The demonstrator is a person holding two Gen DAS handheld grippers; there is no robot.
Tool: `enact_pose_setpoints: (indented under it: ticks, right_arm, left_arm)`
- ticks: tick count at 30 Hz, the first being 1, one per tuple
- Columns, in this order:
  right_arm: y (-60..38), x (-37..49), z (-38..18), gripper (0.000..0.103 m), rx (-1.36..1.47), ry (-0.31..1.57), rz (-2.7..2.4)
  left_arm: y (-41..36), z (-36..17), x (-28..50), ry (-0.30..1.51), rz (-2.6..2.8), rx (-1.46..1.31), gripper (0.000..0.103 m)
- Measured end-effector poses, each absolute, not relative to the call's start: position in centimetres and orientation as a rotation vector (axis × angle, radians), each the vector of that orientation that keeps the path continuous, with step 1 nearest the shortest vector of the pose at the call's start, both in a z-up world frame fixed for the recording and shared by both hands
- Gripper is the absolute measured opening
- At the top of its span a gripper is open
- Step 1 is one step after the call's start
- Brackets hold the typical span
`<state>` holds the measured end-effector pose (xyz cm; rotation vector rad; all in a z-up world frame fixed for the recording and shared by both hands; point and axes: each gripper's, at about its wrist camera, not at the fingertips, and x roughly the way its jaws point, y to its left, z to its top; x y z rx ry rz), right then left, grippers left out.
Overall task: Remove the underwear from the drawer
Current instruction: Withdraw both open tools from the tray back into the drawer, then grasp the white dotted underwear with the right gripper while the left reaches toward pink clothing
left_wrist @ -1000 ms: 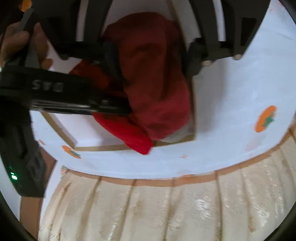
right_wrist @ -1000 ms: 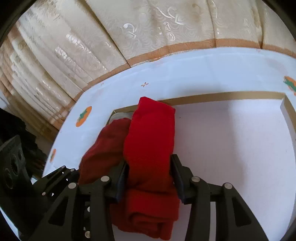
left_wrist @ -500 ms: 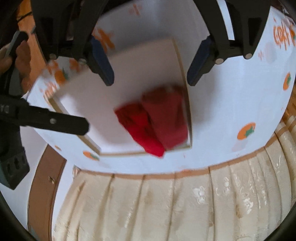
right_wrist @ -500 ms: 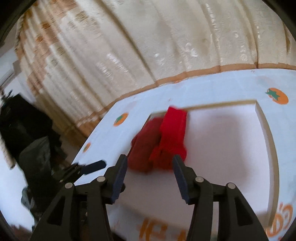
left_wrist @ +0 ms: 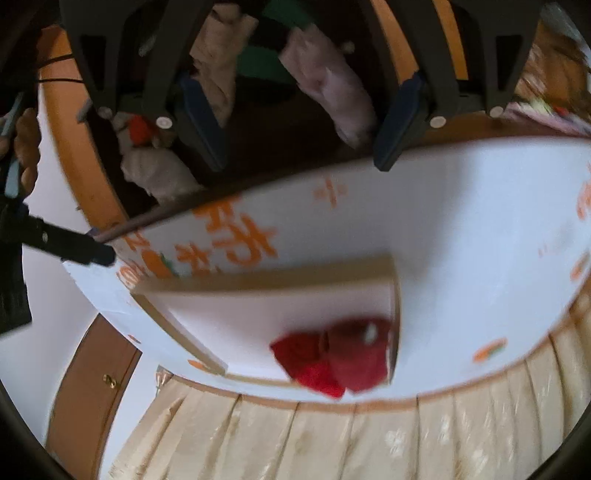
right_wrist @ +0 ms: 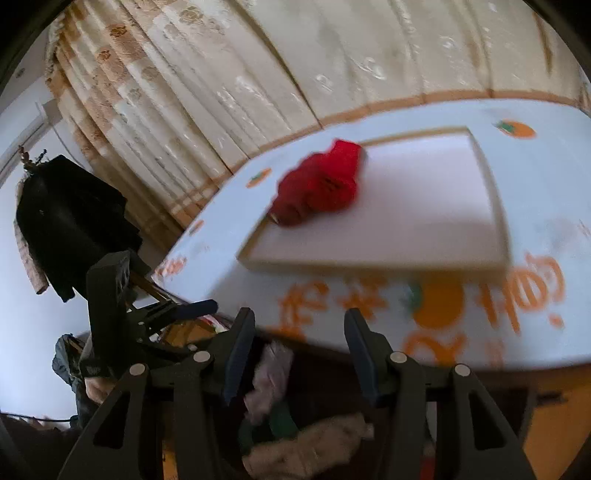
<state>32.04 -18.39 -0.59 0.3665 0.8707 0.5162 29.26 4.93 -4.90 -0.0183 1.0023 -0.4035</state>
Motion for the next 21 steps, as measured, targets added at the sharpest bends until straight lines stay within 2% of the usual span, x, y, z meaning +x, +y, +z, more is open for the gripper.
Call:
enact_pose_setpoints:
  ticks: [6, 14, 21]
  right_arm:
    - [-20.5, 27.6, -3.2, 0.053, 0.284, 0.928, 0.411]
    - [-24.6, 26.2, -8.0, 0.053, 0.284, 1.026, 0.258]
    - [-23.2, 28.5, -12.3, 0.053, -0.056, 1.131, 0.258]
  left_arm:
    - [5.3, -8.5, 27.9, 1.088, -0.372, -0.078, 0.082]
    - [5.4, -12.5, 28.1, 1.167, -0.226, -0.043, 0.081]
    - [4.1, -14.0, 28.1, 1.166, -0.184, 0.065, 0.081]
